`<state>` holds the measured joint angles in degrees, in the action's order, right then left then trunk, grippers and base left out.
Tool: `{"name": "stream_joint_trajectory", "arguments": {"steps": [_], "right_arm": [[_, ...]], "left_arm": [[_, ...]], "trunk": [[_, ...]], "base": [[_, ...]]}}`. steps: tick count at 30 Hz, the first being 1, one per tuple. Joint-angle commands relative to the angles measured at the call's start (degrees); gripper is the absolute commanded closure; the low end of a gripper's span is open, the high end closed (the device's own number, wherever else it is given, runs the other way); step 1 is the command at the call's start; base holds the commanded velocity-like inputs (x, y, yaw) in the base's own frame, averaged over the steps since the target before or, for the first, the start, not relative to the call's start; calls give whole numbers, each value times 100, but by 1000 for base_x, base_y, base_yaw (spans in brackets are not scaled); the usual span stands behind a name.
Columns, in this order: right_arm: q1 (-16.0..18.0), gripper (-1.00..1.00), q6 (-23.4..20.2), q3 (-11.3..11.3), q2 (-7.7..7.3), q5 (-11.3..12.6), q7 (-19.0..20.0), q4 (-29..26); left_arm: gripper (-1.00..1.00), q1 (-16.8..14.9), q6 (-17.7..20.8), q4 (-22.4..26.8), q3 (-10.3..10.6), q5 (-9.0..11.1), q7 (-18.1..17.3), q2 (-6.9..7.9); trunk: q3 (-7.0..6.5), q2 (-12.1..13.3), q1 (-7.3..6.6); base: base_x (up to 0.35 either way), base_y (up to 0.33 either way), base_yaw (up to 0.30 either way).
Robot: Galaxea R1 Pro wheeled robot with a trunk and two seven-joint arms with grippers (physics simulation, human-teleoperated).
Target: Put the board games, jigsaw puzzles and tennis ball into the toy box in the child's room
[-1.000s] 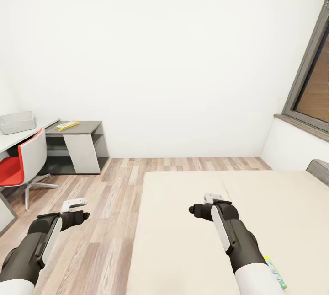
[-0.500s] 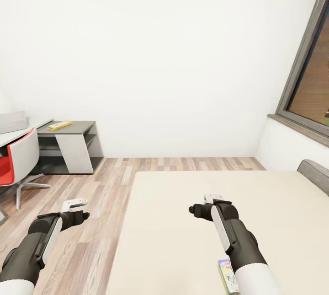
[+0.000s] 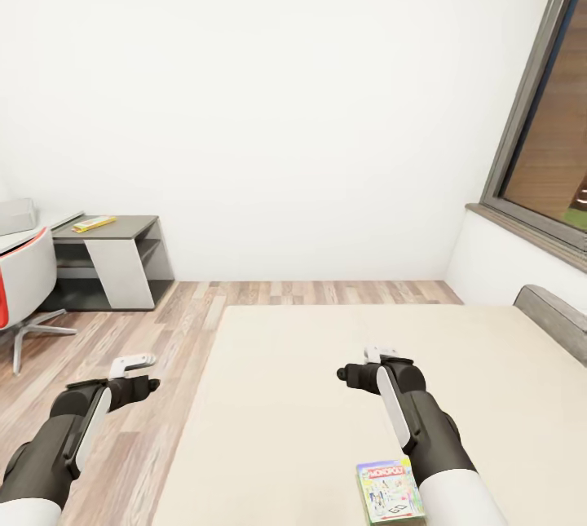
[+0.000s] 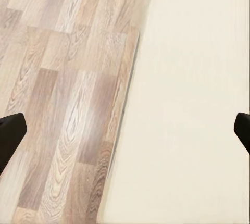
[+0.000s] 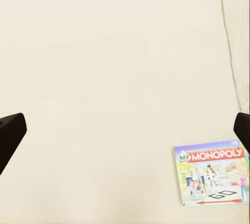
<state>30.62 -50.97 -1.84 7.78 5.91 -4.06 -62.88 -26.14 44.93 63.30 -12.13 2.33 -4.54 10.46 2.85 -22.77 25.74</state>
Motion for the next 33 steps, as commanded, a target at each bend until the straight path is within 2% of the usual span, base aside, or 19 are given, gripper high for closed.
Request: {"name": "stream_joint_trajectory", "arguments": {"steps": [1,15,26,33], "right_arm": [[5,-100,-18,-9,4,59,-43,-4],[5,-100,-15,-9,4,59,-41,-4],[5,-100,-6,-17,3,81,-41,1],[17,-100,217,-20,17,76,-71,60]], "left_arm": [[-100,-5,33,7,-9,22,-11,0],[-100,-5,33,7,-9,22,-11,0],[-100,-5,25,7,-9,22,-15,0],[-100,-5,24,7,-9,24,-31,-1]], "trunk": [[14,-14,4],[14,-14,4],[14,-14,4],[14,-14,4]], "base": [[0,-301,0],[0,-281,0],[0,-24,0],[0,0,0]]}}
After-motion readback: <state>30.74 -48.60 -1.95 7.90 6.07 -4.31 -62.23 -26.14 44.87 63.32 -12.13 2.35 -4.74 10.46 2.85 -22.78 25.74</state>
